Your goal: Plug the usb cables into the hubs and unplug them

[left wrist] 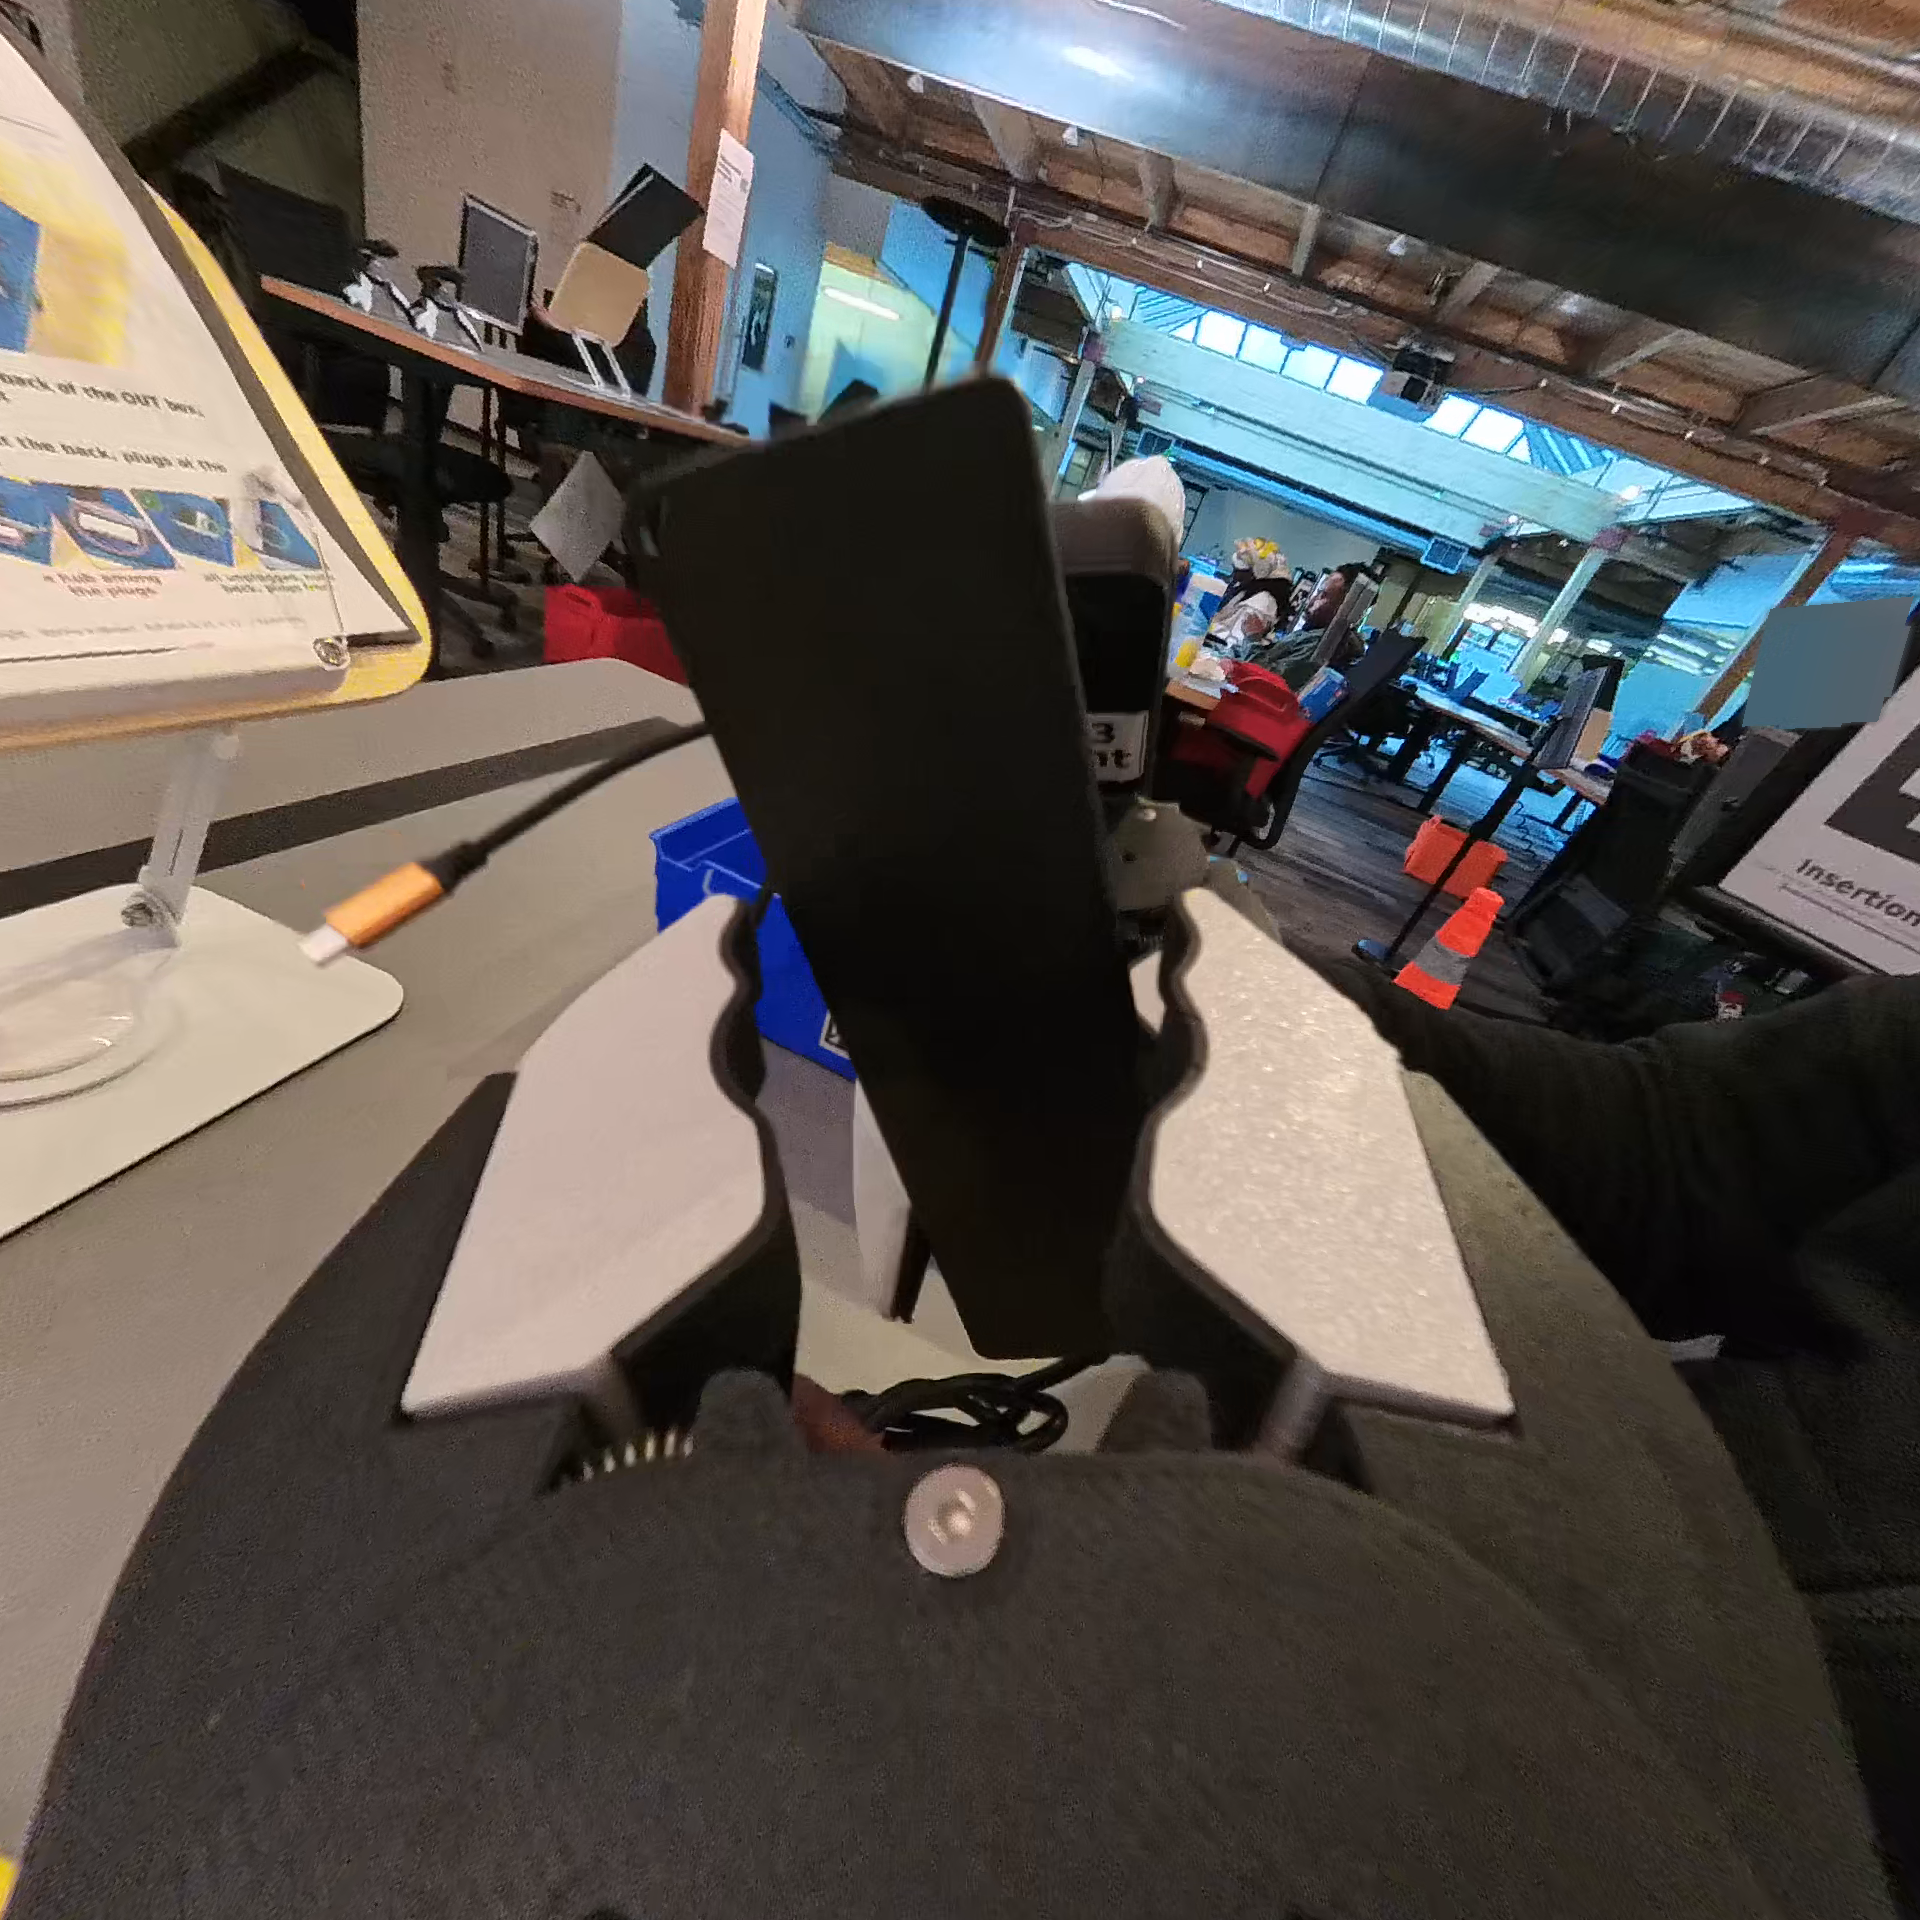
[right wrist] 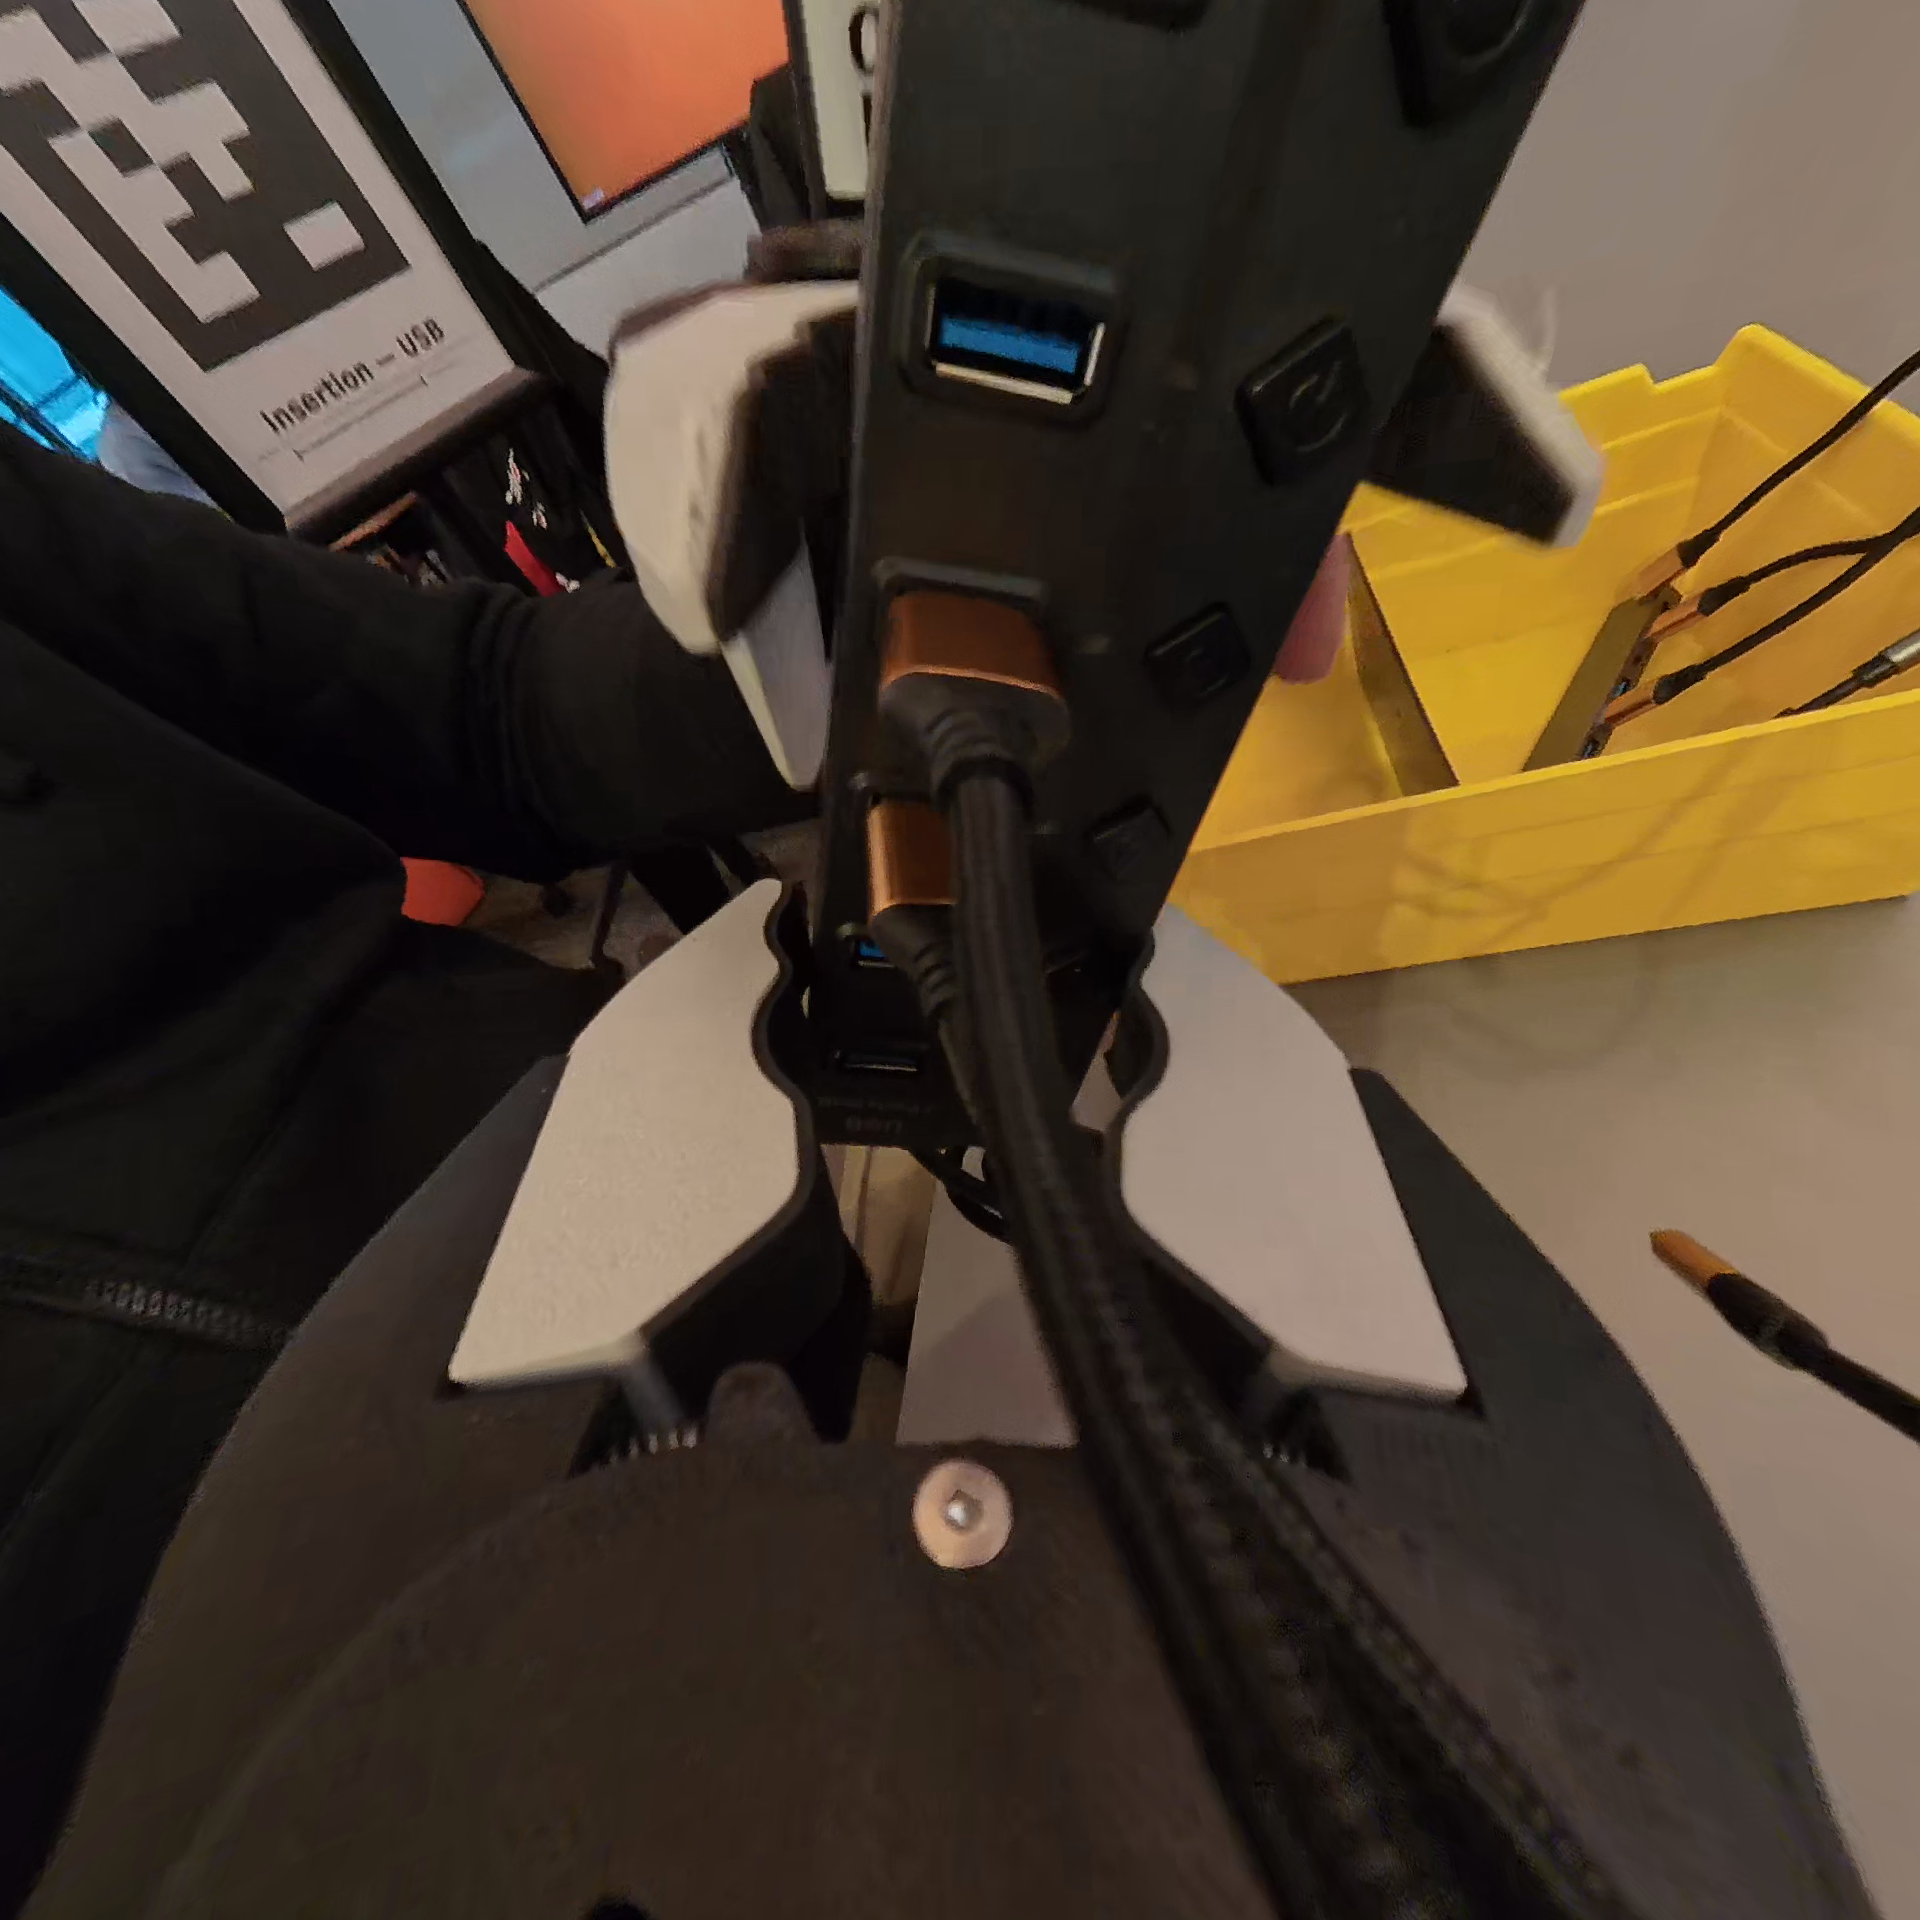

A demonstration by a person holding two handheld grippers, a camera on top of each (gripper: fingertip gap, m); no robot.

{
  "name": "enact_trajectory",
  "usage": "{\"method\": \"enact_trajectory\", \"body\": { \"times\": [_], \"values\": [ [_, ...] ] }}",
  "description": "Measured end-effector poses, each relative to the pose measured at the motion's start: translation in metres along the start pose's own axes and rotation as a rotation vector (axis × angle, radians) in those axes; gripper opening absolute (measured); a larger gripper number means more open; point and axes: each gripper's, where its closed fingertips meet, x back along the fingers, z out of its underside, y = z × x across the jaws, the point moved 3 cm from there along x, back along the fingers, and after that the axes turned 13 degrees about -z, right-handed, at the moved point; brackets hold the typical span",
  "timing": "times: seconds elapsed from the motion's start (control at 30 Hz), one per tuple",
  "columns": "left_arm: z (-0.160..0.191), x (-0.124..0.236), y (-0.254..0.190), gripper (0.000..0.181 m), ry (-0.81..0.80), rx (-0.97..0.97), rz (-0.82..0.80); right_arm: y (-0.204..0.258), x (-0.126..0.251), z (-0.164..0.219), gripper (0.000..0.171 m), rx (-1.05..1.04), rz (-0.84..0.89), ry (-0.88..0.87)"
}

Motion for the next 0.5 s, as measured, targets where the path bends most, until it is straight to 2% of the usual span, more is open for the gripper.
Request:
{"method": "enact_trajectory", "body": {
  "times": [0.1,0.33,0.5],
  "values": [
    [-0.003,0.002,0.002,0.084,0.011,0.001,-0.005,0.003,-0.003,0.004,0.055,0.003,-0.018,0.046],
    [-0.021,0.016,0.009,0.084,-0.009,-0.122,-0.085,0.005,-0.006,0.018,0.056,0.011,-0.016,0.165],
    [-0.022,0.028,0.003,0.079,0.101,-0.221,-0.068,0.001,0.003,0.032,0.056,0.068,0.055,0.305]
  ]
}}
